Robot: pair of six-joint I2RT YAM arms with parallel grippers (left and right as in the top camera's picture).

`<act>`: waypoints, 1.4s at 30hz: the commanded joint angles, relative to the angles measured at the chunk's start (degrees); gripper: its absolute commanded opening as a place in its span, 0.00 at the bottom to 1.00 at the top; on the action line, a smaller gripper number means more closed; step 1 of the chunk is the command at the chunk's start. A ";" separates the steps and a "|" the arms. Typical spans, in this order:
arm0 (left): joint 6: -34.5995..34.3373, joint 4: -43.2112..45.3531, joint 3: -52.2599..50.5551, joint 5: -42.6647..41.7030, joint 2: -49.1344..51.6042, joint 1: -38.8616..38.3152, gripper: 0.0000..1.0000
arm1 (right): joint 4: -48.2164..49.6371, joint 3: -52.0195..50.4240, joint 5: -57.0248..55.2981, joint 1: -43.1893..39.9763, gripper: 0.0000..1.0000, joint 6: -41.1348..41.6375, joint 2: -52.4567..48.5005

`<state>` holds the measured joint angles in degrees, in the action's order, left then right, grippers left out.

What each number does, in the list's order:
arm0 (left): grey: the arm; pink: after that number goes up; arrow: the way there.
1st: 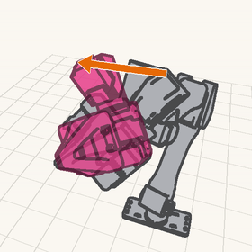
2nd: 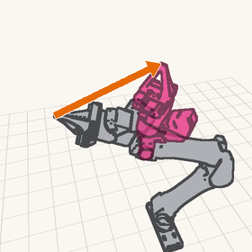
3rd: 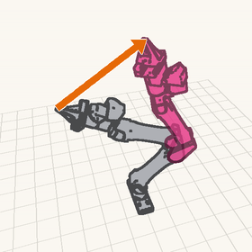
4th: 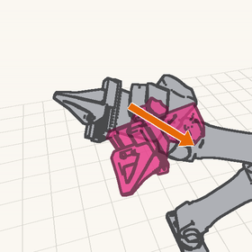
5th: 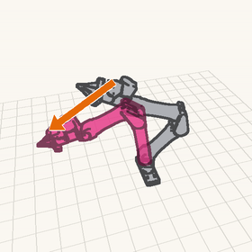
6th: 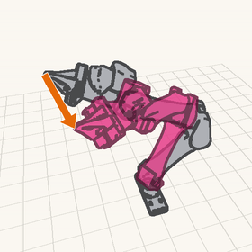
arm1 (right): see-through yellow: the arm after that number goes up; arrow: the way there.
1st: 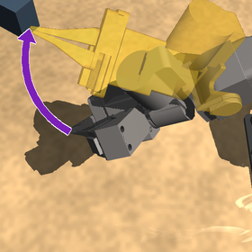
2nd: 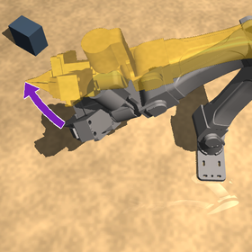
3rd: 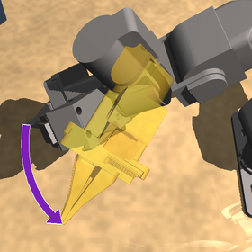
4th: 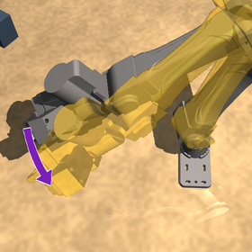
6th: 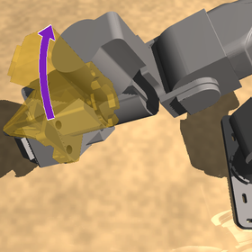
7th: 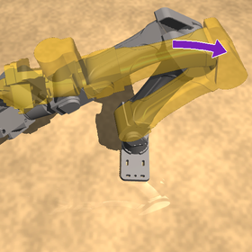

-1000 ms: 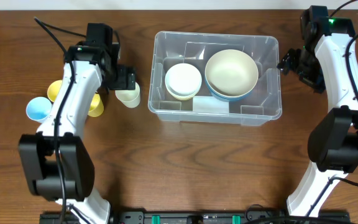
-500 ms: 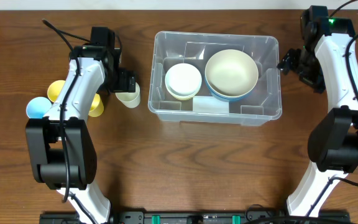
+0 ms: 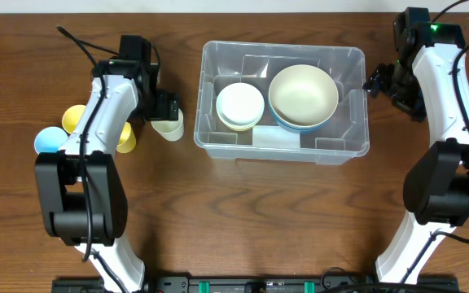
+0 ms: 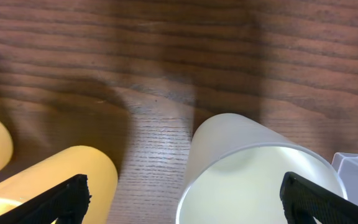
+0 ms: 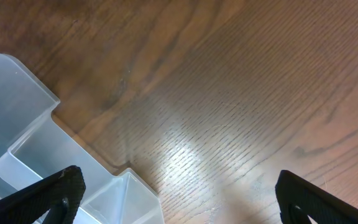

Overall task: Pack container
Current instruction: 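Lower the left gripper over the white cup and grasp its rim, then lift the white cup and carry it into the bin with the left gripper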

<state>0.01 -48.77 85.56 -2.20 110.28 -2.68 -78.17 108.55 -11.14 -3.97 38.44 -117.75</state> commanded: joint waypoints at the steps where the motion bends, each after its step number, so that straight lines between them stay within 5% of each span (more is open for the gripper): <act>1: -0.04 0.04 0.48 -0.37 0.96 0.15 0.98 | 0.02 -0.07 -0.42 -0.09 0.99 0.94 0.20; 9: -0.04 0.07 0.02 -0.35 0.96 0.15 0.99 | 0.02 -0.07 -0.42 -0.09 0.99 0.94 0.20; 16: -0.04 0.07 0.02 -0.35 0.96 0.15 0.59 | 0.02 -0.07 -0.42 -0.11 0.99 0.94 0.20; 42: -0.31 0.07 0.09 -0.35 0.94 0.15 0.06 | 0.02 -0.07 -0.42 -0.09 0.99 0.94 0.20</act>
<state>-0.10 -48.73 85.54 -2.63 110.50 -2.68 -78.17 108.55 -11.14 -3.97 38.44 -117.75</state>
